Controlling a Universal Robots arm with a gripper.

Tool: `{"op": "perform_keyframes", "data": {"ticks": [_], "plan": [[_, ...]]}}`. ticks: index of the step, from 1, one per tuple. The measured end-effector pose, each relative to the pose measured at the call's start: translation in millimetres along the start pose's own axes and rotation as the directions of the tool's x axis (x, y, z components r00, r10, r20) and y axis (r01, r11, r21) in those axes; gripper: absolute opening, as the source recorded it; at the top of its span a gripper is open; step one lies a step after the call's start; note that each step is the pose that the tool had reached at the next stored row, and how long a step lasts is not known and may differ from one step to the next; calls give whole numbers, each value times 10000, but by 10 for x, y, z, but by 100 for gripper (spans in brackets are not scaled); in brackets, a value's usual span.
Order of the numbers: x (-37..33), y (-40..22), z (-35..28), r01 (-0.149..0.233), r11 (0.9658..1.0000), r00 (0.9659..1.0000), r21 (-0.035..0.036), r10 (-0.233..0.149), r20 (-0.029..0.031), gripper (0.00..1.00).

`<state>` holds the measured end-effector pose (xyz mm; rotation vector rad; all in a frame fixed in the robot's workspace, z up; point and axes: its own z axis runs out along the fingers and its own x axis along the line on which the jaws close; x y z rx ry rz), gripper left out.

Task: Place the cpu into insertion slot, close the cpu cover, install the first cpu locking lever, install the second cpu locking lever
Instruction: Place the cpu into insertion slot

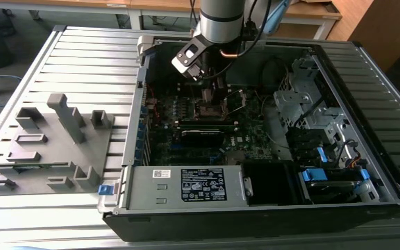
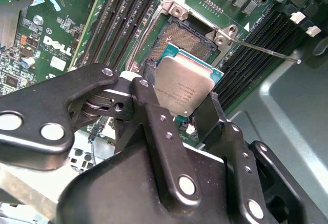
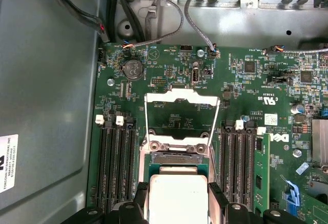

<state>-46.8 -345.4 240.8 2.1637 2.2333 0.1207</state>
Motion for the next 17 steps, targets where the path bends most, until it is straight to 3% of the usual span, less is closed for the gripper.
{"op": "perform_keyframes", "data": {"ticks": [17], "plan": [[-1,-2,28,-135,9999,9999,-3,135,12,54]]}}
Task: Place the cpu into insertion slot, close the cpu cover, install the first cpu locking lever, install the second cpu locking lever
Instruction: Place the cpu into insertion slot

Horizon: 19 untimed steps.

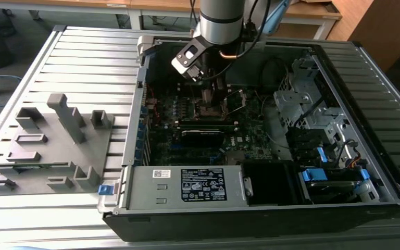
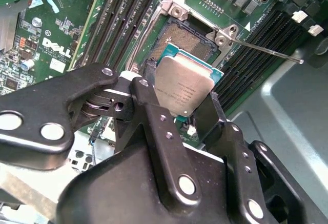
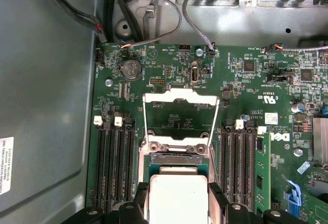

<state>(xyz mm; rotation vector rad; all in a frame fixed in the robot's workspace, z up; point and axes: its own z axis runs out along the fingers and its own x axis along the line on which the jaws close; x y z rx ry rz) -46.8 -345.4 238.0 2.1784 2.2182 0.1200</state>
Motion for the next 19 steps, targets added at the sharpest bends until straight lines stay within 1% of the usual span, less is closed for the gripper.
{"op": "perform_keyframes", "data": {"ticks": [2,8,15,19], "plan": [[-1,-2,22,-3,10000,10000,0,3,1,54],[-4,-16,125,-4,10000,10000,0,4,1,54],[-7,-36,231,-8,10000,10000,-1,8,-1,54],[-8,-46,265,-6,10000,10000,0,6,1,54]]}}
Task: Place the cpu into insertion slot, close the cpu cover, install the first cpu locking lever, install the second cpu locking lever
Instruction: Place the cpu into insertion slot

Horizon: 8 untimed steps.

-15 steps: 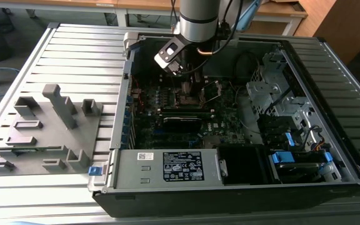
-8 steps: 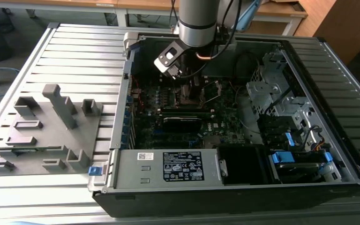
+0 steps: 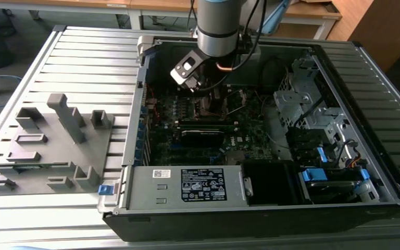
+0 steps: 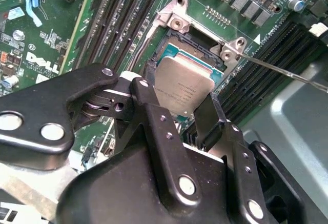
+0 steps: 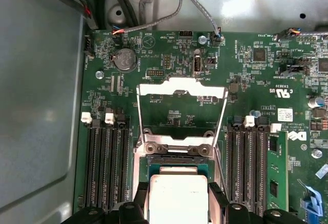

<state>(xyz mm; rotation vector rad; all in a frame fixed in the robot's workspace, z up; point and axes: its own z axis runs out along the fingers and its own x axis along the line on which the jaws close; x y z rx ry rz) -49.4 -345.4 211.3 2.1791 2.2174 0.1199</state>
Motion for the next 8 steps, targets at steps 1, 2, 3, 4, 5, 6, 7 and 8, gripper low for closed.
{"op": "perform_keyframes", "data": {"ticks": [1,2,3,4,5,6,7,8], "plan": [[0,-1,10,1,10000,10000,0,-1,0,54],[-1,-2,23,1,10000,10000,0,-1,0,54],[-1,-3,37,0,10000,10000,0,0,0,54],[-1,-4,51,0,10000,10000,0,0,-1,54],[-2,-5,65,0,10000,10000,0,0,-1,54],[-2,-6,79,0,10000,10000,0,0,-1,54],[-3,-7,90,0,10000,10000,0,0,-1,54],[-3,-8,97,0,10000,10000,-1,0,-1,54]]}}
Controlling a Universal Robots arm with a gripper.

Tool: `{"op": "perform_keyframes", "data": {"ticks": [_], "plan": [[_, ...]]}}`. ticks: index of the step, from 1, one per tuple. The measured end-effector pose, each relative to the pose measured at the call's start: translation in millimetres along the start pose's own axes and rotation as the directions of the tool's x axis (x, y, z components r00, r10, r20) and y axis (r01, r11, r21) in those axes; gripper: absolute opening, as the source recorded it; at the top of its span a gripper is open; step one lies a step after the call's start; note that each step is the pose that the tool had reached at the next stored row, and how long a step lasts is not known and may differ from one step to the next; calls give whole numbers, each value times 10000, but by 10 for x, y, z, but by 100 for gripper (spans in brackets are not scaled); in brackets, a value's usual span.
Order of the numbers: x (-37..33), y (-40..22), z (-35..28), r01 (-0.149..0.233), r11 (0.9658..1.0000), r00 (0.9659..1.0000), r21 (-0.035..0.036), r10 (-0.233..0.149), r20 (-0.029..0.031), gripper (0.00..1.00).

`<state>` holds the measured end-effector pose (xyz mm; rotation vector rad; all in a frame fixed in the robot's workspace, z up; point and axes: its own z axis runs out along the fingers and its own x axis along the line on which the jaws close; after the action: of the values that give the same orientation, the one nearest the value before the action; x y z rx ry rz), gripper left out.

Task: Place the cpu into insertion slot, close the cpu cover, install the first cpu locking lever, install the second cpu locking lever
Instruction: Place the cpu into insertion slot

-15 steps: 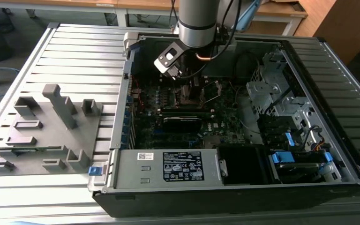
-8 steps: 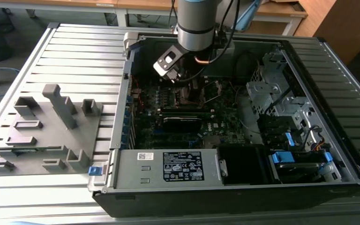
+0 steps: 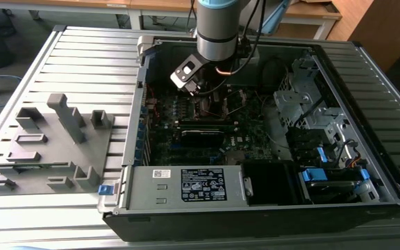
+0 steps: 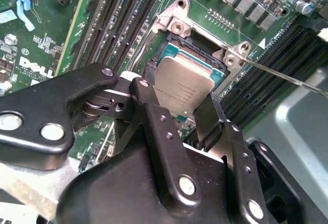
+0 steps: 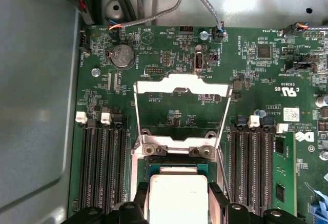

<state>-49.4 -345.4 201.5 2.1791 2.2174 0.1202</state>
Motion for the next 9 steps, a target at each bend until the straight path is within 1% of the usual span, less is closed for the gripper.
{"op": "perform_keyframes", "data": {"ticks": [3,9], "plan": [[0,-1,14,0,10000,10000,1,0,1,54],[-3,-5,64,-1,10000,10000,1,1,1,54]]}}
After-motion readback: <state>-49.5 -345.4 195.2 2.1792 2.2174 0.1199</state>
